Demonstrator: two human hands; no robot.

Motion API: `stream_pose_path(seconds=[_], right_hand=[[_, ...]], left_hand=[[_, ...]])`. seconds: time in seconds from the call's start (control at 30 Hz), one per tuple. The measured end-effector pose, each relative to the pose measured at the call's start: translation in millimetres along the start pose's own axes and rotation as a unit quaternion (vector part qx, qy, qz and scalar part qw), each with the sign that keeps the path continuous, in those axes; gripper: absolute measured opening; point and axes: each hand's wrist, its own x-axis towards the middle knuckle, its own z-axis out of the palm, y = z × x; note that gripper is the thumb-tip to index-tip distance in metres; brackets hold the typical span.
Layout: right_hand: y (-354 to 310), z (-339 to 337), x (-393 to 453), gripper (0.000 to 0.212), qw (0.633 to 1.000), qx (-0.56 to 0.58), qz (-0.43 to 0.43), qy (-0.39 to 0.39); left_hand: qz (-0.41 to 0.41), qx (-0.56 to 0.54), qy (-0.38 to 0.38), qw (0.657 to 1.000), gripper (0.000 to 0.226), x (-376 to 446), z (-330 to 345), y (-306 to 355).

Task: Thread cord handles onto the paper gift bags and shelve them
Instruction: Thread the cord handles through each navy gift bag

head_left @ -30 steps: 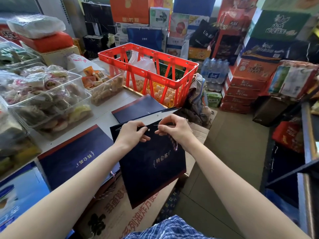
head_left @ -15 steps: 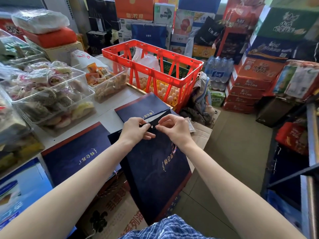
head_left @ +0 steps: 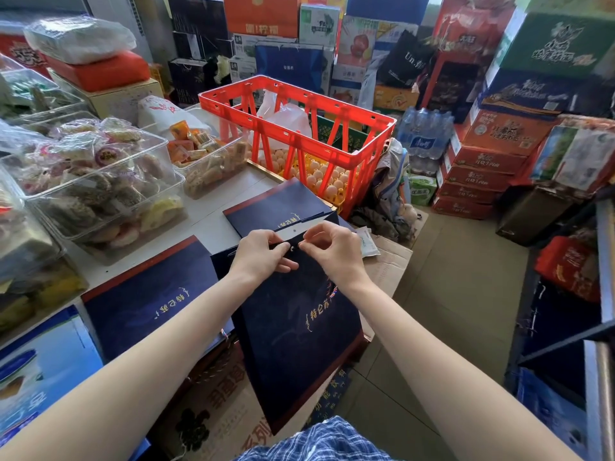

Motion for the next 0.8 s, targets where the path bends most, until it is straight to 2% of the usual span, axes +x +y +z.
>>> stream_pose_path(seconds=[0.17,0.2,0.3,0.4,0.53,0.8], right_hand=[[-6,14,-8,0.011,0.98,-0.159,-0.121,-0.007],[-4,14,-8,0.012,0.981,-0.155,-0.115,-0.007],[1,8,-4,0.018,0.996,-0.083,-0.021,-0.008],[4,6,-1,0.012,0.999,-0.026,0.014,-0.044],[2,8,-5,0.01,0.998,-0.012,-0.016,-0.063],[3,-7,3,0.021,0.983,-0.128,-0.097,-0.087]], left_hand=[[0.01,0.001,0.003,1.0,0.005,-2,0,3],[0.011,0.002,-0.001,1.0,0.005,-1,-1,3],[0.019,0.007,-0.023,1.0,0.004,0,-6,2],[0.028,0.011,-0.05,0.998,0.011,1,-9,0],[0.043,0.018,-0.058,0.997,0.011,2,-10,-1],[0.057,-0.004,-0.134,0.989,0.017,-3,-21,7]])
